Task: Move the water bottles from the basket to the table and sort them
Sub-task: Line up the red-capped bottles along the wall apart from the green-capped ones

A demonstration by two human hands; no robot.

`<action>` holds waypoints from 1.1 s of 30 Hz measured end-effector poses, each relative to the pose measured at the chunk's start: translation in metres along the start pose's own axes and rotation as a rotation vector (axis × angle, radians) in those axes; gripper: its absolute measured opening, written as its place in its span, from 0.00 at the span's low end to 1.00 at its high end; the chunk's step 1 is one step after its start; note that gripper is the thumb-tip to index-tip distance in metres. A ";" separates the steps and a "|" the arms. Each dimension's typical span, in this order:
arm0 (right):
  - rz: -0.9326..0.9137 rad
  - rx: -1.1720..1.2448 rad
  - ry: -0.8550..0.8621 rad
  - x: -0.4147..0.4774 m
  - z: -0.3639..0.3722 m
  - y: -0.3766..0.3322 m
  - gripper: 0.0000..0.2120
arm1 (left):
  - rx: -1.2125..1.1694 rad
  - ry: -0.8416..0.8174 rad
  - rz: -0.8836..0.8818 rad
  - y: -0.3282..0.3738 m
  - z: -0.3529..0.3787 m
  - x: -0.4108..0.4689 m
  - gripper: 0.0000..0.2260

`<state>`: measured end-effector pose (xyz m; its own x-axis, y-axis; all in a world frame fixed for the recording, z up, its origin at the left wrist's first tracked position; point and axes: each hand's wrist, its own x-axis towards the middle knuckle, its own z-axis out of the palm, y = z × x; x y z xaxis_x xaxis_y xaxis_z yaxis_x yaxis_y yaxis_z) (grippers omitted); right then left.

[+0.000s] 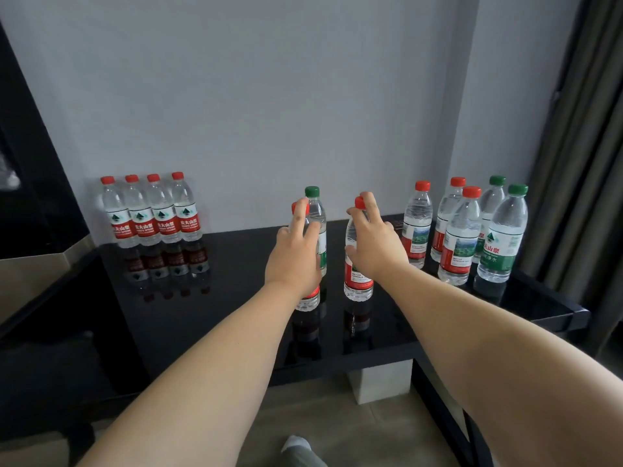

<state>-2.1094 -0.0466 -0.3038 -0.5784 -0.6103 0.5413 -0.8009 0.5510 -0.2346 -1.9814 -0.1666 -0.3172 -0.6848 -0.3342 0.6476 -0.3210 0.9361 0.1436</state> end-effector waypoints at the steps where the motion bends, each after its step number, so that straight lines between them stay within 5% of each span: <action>1: -0.005 0.003 -0.003 -0.001 0.001 -0.005 0.32 | 0.008 -0.001 -0.006 -0.005 -0.003 -0.002 0.27; 33: -0.197 0.144 -0.018 0.028 0.063 -0.120 0.33 | 0.095 0.071 -0.092 -0.144 -0.030 -0.012 0.25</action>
<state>-2.0397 -0.1659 -0.3114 -0.4107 -0.7088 0.5736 -0.9115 0.3345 -0.2393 -1.9075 -0.2943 -0.3236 -0.6026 -0.4067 0.6866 -0.4433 0.8860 0.1358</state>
